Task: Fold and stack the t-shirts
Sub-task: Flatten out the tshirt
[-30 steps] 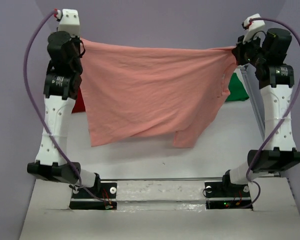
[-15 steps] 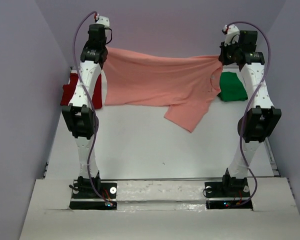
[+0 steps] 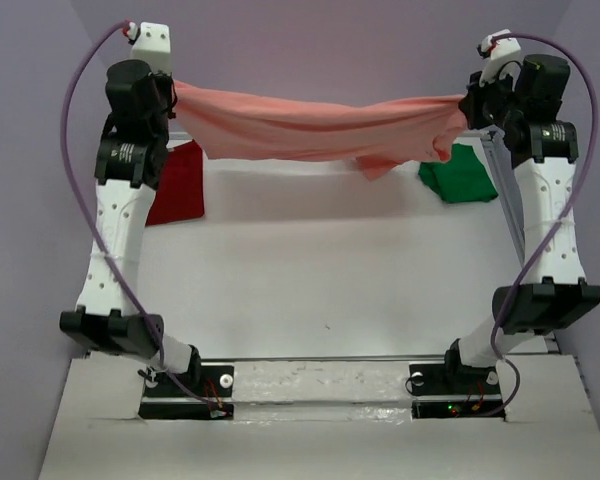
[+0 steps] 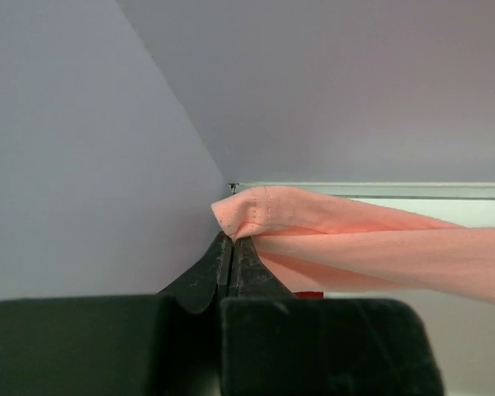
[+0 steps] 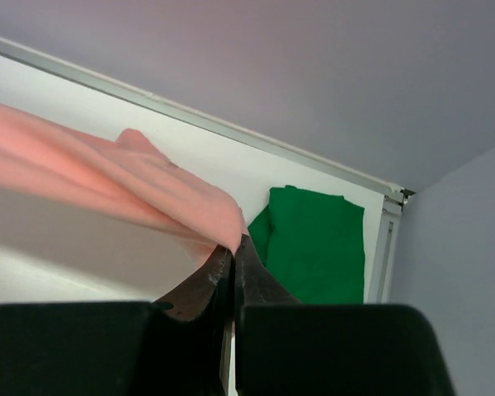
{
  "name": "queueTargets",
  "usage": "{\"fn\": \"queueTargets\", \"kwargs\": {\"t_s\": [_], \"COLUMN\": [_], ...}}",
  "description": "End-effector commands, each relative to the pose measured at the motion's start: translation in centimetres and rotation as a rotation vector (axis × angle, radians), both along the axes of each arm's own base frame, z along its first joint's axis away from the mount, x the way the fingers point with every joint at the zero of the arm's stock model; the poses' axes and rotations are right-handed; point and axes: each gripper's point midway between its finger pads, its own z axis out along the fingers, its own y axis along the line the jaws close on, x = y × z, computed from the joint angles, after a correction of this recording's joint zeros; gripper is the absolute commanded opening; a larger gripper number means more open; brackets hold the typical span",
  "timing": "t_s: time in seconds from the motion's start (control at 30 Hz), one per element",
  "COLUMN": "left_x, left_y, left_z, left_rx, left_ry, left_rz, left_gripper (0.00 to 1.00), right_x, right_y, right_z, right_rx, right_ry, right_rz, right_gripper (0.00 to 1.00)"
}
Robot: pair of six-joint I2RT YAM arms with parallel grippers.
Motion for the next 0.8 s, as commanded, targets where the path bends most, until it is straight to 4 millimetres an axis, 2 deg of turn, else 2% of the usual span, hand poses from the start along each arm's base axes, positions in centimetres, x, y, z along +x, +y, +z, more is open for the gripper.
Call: {"fn": "queueTargets", "kwargs": {"t_s": [0.0,0.03,0.07,0.13,0.17,0.27,0.33,0.4,0.47,0.5,0.53,0.57,0.6,0.63,0.67,0.73,0.77], "left_x": [-6.6,-7.4,-9.8,-11.6,-13.3,-15.4,-15.4,-14.4,-13.0,-11.2,-10.3,-8.4,-7.6,-6.3,-4.9,-3.0,-1.3], "left_y": [0.2,0.3,0.5,0.7,1.1,1.6,1.6,1.6,1.8,1.7,1.6,1.4,1.3,1.2,1.1,1.0,0.9], "left_z": [3.7,3.1,4.7,5.2,6.5,8.0,8.3,7.9,7.1,5.9,5.0,3.1,2.0,0.4,-1.3,-3.2,-6.0], "left_rx": [-0.027,-0.02,-0.023,-0.017,-0.019,-0.016,-0.019,-0.024,-0.027,-0.027,-0.028,-0.024,-0.023,-0.02,-0.017,-0.011,-0.004], "left_ry": [-0.114,-0.104,-0.153,-0.178,-0.22,-0.271,-0.279,-0.261,-0.236,-0.195,-0.171,-0.118,-0.093,-0.07,-0.035,-0.008,0.053], "left_rz": [-0.048,-0.055,-0.055,-0.06,-0.055,-0.057,-0.055,-0.051,-0.034,-0.029,-0.027,-0.03,-0.033,-0.033,-0.031,-0.028,-0.025], "left_gripper": [0.0,0.0,0.0,0.0,0.0,0.0,0.0,0.0,0.0,0.0,0.0,0.0,0.0,0.0,0.0,0.0,0.0], "right_x": [-7.6,-8.8,-11.0,-13.2,-15.0,-17.1,-17.7,-17.1,-14.9,-14.0,-12.7,-11.2,-10.3,-9.2,-8.0,-6.3,-5.0], "right_y": [0.2,0.3,0.4,0.4,0.4,0.0,-0.1,-0.3,-0.7,-0.7,-0.8,-0.9,-1.1,-1.3,-1.4,-1.8,-1.9], "right_z": [6.4,6.9,8.1,9.1,10.7,12.6,13.3,13.2,11.4,10.5,8.6,7.0,5.8,2.9,1.0,-1.3,-4.2], "right_rx": [0.007,0.003,0.0,-0.008,-0.01,-0.024,-0.031,-0.035,-0.039,-0.041,-0.041,-0.044,-0.048,-0.051,-0.057,-0.065,-0.066], "right_ry": [-0.161,-0.172,-0.207,-0.231,-0.276,-0.331,-0.351,-0.346,-0.288,-0.263,-0.216,-0.186,-0.163,-0.104,-0.068,-0.039,0.022], "right_rz": [-0.002,-0.003,-0.004,-0.014,-0.018,-0.048,-0.058,-0.065,-0.073,-0.072,-0.071,-0.068,-0.07,-0.072,-0.074,-0.081,-0.078], "right_gripper": [0.0,0.0,0.0,0.0,0.0,0.0,0.0,0.0,0.0,0.0,0.0,0.0,0.0,0.0,0.0,0.0,0.0]}}
